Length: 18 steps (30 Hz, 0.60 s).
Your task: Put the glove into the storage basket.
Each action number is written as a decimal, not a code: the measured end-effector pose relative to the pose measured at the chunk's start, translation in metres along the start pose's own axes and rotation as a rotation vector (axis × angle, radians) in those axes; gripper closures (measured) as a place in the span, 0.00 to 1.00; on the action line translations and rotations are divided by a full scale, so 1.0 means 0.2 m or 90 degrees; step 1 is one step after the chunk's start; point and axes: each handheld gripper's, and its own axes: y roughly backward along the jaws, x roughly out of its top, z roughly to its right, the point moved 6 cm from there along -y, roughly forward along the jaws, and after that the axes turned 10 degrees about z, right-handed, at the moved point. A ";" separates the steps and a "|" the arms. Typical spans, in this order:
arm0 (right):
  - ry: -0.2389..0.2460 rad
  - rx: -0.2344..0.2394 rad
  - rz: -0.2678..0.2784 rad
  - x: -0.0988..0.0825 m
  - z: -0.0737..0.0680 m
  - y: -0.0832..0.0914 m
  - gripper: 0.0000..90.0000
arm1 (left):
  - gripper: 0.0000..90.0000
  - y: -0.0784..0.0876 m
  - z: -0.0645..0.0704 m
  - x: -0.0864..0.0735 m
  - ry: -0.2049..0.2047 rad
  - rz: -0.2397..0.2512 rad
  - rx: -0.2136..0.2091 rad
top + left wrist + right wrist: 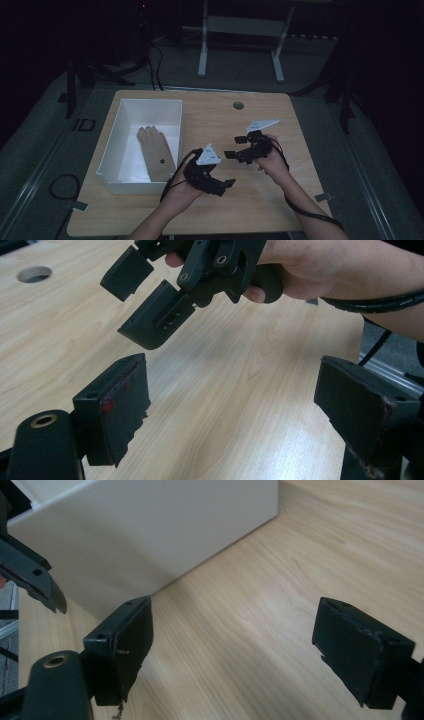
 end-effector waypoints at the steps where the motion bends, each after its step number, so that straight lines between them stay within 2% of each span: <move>1: 0.002 0.001 0.001 -0.02 0.00 0.00 0.18 | 0.17 -0.02 0.01 -0.01 0.000 -0.001 -0.005; 5: 0.005 -0.004 0.004 -0.08 0.02 0.01 0.18 | 0.17 -0.07 0.03 -0.06 -0.007 -0.005 -0.030; 9: 0.005 -0.012 -0.009 -0.15 0.03 0.00 0.17 | 0.17 -0.12 0.06 -0.10 -0.009 -0.012 -0.047; 14: -0.007 -0.021 -0.026 -0.24 0.06 -0.01 0.16 | 0.17 -0.17 0.07 -0.17 -0.009 -0.022 -0.054; 18: -0.005 -0.027 -0.029 -0.31 0.08 0.00 0.16 | 0.17 -0.20 0.07 -0.20 -0.003 -0.023 -0.059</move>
